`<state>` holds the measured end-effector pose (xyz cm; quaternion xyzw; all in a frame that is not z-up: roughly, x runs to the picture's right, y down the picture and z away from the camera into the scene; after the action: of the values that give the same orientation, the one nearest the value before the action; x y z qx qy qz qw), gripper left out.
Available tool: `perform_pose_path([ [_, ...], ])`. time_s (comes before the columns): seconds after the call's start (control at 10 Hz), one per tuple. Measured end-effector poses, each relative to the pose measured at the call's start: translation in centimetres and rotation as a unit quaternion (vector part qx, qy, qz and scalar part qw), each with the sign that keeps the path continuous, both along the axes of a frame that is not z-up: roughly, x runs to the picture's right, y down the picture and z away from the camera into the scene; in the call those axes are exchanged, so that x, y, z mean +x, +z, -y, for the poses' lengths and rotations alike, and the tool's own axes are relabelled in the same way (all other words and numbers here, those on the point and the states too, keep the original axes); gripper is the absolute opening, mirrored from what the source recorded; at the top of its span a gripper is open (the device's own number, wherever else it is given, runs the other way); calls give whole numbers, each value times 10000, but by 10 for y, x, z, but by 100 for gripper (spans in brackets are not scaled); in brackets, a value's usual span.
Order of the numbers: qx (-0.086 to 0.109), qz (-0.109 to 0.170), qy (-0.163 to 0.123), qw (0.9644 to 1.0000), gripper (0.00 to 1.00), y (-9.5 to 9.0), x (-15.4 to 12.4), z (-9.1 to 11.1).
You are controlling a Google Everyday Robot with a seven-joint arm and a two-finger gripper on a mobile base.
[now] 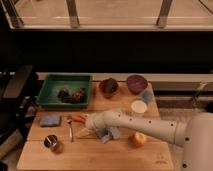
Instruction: Place pepper in paper cup
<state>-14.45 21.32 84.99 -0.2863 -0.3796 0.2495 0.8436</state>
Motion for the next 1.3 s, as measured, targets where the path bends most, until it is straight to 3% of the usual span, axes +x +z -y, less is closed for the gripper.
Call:
perform_pose_path([
  [0.3, 42, 83, -155, 9998, 41, -6, -1, -2],
  [0.7, 144, 90, -124, 9998, 4, -11, 1, 2],
  [0.8, 162, 92, -101, 9998, 0, -12, 2, 4],
  [1.3, 346, 115, 178, 9992, 0, -22, 14, 20],
])
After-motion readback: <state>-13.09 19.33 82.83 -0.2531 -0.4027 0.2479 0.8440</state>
